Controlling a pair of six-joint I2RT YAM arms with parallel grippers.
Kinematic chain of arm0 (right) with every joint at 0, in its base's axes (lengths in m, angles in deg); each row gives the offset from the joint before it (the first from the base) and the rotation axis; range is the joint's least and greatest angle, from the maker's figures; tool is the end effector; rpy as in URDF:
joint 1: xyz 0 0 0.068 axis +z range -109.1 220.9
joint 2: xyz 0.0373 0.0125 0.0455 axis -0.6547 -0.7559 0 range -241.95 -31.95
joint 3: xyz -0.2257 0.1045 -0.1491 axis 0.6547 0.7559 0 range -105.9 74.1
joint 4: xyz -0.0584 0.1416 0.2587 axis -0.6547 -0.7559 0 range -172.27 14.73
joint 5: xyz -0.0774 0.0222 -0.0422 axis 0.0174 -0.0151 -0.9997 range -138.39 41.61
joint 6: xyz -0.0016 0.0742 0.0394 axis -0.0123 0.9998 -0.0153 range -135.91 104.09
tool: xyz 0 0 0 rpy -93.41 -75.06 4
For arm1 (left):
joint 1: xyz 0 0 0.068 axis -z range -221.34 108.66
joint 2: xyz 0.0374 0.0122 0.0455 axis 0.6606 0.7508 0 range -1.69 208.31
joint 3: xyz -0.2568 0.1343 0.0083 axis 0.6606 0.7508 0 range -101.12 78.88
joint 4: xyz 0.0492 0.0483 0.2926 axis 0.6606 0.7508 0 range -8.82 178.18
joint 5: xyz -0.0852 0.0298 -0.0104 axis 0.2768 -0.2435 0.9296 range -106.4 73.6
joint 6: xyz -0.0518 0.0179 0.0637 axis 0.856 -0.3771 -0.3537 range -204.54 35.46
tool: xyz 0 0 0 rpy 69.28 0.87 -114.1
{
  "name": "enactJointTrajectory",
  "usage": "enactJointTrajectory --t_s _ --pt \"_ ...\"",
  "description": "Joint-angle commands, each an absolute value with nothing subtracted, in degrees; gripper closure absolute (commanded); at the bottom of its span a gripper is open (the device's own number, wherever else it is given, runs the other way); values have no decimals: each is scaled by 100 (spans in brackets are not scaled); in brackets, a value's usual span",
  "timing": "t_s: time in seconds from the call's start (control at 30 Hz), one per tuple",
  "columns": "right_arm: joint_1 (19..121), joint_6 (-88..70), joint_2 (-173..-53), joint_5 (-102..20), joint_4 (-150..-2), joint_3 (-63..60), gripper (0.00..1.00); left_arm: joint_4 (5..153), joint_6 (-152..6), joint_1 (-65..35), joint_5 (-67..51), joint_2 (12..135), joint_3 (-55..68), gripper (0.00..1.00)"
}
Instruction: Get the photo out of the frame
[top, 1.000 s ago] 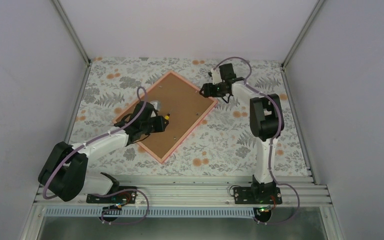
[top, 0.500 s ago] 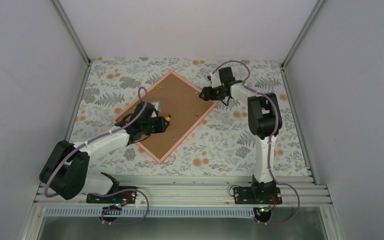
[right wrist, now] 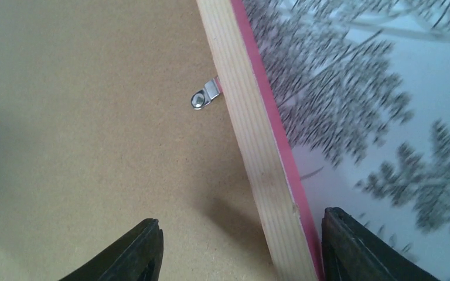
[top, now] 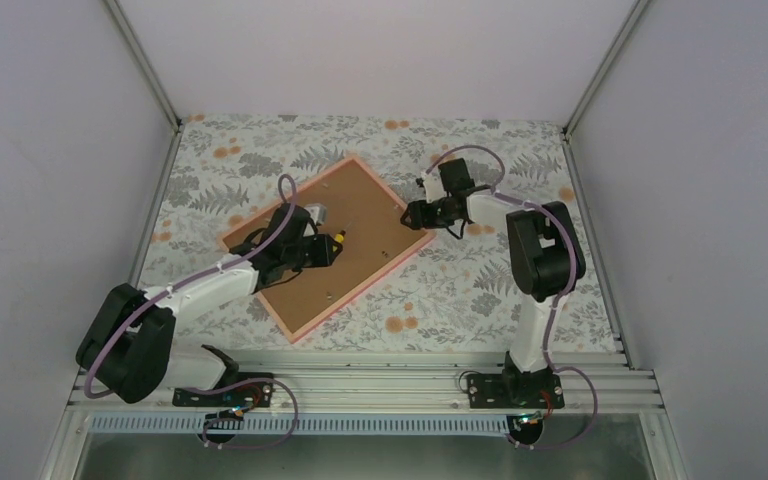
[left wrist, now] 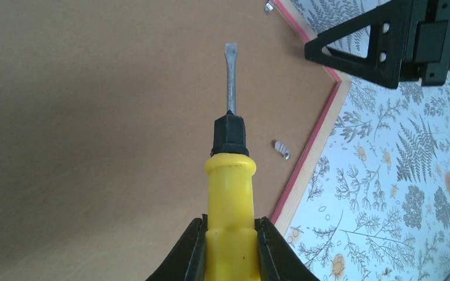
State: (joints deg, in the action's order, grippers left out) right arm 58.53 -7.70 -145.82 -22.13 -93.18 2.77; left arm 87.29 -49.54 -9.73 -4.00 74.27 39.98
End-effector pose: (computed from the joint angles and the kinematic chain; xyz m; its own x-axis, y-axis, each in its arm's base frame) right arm 0.4234 0.1688 0.0999 -0.8890 -0.1483 -0.4332 -0.3564 0.8181 0.4513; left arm 0.2665 -0.1827 0.1622 -0.8475 -0.1361 -0.5131 0.1944 0.8198 -0.5386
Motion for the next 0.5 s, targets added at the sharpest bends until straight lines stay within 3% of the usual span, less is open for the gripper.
enactJointTrajectory --t_s 0.0,0.47 --pt "6083 -546 -14244 -2256 -9372 840 42 8662 -4966 -854 -322 7399 3848 98" --pt "6555 -289 -13561 -3139 -9356 1715 55 8650 -4921 -418 -417 7697 3592 98"
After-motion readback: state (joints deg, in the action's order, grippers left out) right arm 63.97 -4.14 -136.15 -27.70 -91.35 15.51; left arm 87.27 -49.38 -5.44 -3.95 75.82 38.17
